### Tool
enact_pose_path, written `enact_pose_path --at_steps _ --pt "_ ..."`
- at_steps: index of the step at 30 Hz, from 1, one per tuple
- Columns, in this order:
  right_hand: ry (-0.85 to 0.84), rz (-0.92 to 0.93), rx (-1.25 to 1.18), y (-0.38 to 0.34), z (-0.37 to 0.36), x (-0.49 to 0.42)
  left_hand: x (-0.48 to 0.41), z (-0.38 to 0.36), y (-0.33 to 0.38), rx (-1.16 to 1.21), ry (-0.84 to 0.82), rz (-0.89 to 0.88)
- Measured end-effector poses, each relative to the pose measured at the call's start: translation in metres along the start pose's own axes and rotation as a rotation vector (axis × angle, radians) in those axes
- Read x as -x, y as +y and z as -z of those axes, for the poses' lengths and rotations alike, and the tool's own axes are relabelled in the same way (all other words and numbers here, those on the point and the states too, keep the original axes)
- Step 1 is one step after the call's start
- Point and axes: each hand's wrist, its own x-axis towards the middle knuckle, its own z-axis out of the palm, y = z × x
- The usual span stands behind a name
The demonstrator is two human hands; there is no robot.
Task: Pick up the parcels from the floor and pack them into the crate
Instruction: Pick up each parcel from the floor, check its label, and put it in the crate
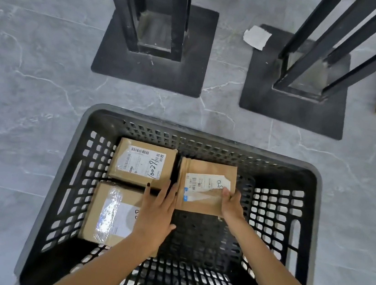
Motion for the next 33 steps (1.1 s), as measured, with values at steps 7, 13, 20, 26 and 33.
enact_pose_path --at_steps 7,13,20,26,33 --pt "-0.005 0.198 0.148 -0.043 0.053 0.109 0.082 0.076 -0.004 0.123 0.061 0.046" --pt "-0.066 0.397 0.141 -0.121 0.166 0.299 0.219 0.219 -0.019 0.235 0.424 0.046" --pt "-0.033 0.643 0.002 -0.258 0.332 0.527 0.364 0.502 -0.027 0.254 0.799 -0.040" --pt "0.178 0.997 -0.076 -0.318 0.473 0.694 0.478 0.705 0.007 0.176 1.145 -0.215" --pt "0.436 1.112 -0.223 -0.264 0.589 0.783 0.547 0.791 0.107 0.246 1.242 -0.448"
